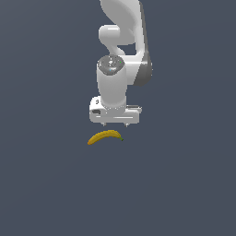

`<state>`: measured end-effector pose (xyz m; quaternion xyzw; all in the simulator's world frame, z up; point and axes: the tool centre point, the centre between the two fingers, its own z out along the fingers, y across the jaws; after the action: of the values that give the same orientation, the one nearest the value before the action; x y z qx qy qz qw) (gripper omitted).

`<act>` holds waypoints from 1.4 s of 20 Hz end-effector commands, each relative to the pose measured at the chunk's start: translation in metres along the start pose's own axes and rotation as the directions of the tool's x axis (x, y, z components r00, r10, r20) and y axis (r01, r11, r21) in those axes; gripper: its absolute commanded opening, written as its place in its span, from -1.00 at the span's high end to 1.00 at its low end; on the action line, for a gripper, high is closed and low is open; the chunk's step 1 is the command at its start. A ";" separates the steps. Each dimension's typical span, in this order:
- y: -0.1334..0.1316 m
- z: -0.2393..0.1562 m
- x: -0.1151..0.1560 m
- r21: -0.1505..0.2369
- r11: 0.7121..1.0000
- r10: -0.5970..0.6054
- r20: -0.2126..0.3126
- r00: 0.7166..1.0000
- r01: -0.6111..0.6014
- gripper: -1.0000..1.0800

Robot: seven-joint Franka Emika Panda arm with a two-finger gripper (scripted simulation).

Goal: Pick up the object and move it to a goal position.

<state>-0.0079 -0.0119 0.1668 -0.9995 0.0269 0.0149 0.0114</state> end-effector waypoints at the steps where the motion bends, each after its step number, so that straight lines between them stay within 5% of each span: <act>1: 0.003 -0.002 0.001 0.001 1.000 0.004 -0.002 1.000 -0.004 -0.92; 19: 0.007 0.011 -0.001 0.006 0.989 0.150 -0.001 0.989 -0.150 -0.92; 28: 0.016 0.030 -0.003 0.011 0.924 0.382 -0.002 0.924 -0.382 -0.92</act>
<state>-0.0117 -0.0257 0.1401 -0.9799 0.1986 0.0149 0.0134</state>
